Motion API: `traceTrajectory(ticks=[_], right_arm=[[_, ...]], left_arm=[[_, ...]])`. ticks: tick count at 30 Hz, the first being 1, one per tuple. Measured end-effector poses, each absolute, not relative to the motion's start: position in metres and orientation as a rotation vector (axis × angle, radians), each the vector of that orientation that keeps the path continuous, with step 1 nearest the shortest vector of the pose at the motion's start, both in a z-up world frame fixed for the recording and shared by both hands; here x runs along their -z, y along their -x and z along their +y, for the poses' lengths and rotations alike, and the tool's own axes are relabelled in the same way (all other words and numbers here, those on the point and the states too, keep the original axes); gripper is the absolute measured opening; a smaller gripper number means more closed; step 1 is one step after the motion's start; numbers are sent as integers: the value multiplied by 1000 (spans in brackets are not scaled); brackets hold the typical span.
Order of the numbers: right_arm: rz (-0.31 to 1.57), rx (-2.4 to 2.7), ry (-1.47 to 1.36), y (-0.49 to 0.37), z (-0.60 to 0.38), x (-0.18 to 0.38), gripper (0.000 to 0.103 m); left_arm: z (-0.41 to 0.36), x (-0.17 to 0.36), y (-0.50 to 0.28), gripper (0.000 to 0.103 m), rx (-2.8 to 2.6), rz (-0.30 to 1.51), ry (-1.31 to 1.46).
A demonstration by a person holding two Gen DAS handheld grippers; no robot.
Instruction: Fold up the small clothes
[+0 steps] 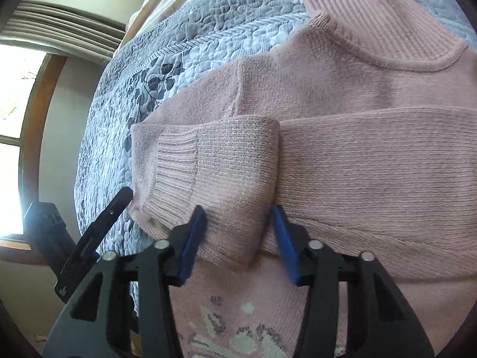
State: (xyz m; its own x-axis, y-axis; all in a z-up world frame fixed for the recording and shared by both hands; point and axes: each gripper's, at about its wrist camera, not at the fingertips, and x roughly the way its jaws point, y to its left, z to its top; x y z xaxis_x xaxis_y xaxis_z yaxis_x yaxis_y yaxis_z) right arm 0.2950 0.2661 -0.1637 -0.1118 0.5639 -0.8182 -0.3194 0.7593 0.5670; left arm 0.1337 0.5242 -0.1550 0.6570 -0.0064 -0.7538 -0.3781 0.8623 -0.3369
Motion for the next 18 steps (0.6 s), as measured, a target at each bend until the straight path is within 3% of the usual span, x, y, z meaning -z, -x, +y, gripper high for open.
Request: traceTrajectory(ticks=[2, 4, 12, 18], right_arm=[[1493, -753, -169, -293, 271, 164, 19], [1475, -786, -196, -293, 266, 157, 10], [1294, -787, -241, -302, 197, 93, 8], [1251, -671, -191, -316, 135, 88, 8]], left_arm=[[526, 152, -130, 36, -222, 828, 506], [527, 149, -128, 37, -231, 829, 502], [491, 128, -142, 37, -135, 789, 460], [435, 124, -169, 37, -10, 799, 410]])
